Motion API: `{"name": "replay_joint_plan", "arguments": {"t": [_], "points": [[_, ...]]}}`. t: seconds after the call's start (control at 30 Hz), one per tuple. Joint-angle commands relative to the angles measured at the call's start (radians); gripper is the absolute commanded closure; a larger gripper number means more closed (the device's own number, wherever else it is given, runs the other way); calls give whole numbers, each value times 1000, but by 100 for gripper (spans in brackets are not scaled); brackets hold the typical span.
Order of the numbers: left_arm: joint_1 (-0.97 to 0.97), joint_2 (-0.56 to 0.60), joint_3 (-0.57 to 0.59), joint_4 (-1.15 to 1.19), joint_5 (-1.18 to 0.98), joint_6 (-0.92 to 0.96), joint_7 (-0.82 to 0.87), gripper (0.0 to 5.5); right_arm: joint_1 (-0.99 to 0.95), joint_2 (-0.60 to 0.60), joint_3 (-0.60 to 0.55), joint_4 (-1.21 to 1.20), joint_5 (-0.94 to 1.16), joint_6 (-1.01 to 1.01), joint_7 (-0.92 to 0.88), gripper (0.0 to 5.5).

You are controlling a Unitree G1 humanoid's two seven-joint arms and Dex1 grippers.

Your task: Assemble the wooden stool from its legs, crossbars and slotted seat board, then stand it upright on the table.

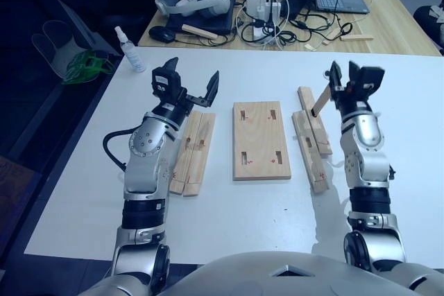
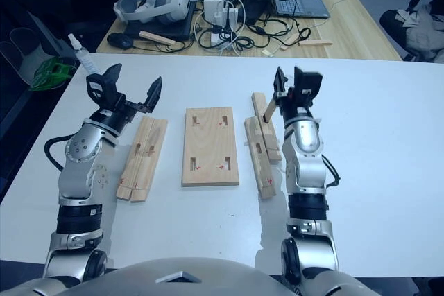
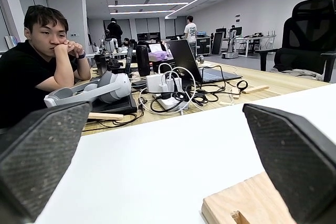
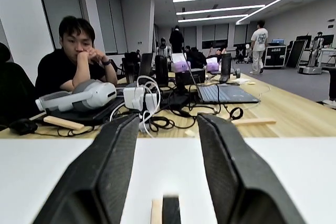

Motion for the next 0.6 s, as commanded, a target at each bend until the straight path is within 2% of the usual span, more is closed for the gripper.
{"name": "replay_joint_plan", "arguments": {"t": [0.03, 0.17, 0.37, 0.6], "points": [[-5, 4, -6, 14, 11, -6, -3, 10, -207, -27, -27, 30, 4, 99, -42, 350], [-8, 2, -8, 11, 9, -4, -4, 10, -299, -16, -76, 163, 58, 226, -65, 350], [11, -7, -19, -12, 2, 9, -1, 10, -158, 28, -55, 470, 35, 279, -33, 350], [25, -9, -17, -22, 2, 20, 1, 10, -169, 44, -42, 403, 18, 224, -63, 350]]}}
